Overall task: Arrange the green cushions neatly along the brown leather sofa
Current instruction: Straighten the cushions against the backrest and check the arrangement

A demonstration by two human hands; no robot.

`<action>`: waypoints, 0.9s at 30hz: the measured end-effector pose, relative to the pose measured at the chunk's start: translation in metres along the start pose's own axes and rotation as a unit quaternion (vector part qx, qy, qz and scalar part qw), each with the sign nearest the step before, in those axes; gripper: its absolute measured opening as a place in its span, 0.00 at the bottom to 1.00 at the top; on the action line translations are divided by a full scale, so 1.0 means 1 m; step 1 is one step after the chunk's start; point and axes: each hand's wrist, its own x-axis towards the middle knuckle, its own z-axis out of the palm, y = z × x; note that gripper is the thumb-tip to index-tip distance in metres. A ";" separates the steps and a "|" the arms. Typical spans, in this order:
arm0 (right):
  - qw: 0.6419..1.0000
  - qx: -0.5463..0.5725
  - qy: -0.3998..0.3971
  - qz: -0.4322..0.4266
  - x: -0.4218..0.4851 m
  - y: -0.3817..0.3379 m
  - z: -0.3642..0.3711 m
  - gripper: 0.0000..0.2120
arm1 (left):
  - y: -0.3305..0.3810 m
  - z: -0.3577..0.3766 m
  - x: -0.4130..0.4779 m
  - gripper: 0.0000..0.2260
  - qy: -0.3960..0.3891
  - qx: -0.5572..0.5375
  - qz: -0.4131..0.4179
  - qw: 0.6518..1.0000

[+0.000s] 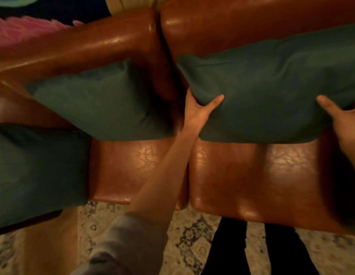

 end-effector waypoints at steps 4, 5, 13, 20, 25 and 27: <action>0.998 -0.020 0.025 0.049 -0.005 -0.002 -0.005 0.41 | -0.010 0.004 -0.005 0.35 0.076 0.002 0.045 0.996; 0.998 -0.008 0.026 0.048 -0.007 -0.002 -0.005 0.40 | -0.013 0.006 -0.015 0.32 0.098 -0.001 0.049 0.994; 0.981 -0.057 0.045 0.180 -0.053 0.024 -0.020 0.23 | -0.080 0.045 -0.111 0.04 -0.044 0.039 0.008 0.998; 0.968 -0.090 -0.096 0.216 -0.099 0.023 -0.075 0.07 | -0.057 0.145 -0.149 0.13 -0.285 0.120 -0.014 0.951; 0.970 -0.022 -0.042 0.236 -0.130 0.027 -0.156 0.07 | -0.015 0.234 -0.149 0.12 -0.334 0.142 0.049 0.931; 0.962 -0.006 -0.016 0.272 -0.156 0.041 -0.192 0.09 | 0.005 0.274 -0.152 0.08 -0.353 0.141 0.077 0.922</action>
